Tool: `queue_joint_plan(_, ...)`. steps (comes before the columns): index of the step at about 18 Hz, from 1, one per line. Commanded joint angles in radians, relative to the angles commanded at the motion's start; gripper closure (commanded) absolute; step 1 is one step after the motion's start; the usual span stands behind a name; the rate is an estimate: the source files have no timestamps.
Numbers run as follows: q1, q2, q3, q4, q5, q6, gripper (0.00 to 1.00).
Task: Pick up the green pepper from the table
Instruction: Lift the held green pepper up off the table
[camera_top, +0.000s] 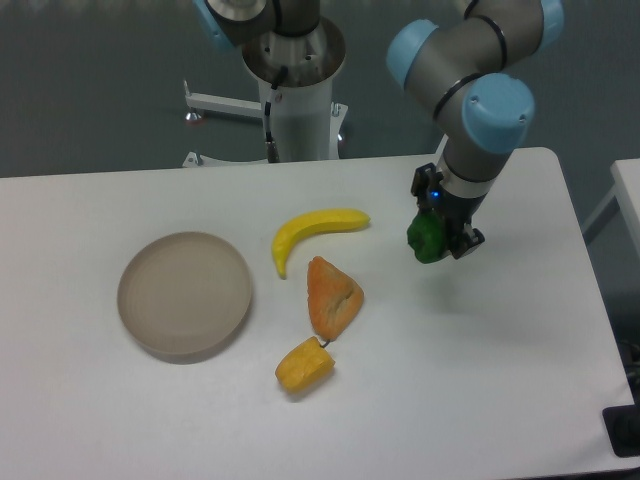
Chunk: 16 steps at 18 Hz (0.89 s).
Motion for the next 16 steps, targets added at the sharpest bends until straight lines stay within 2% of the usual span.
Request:
queue_joint_plan(2,-0.018,-0.032,0.035,0.002,0.000,-0.008,0.79)
queue_joint_plan(5,-0.026,-0.045,0.052,0.002,-0.003,-0.008,0.79)
queue_joint_plan(16,-0.026,-0.040,0.014,0.018,0.011,0.037,0.78)
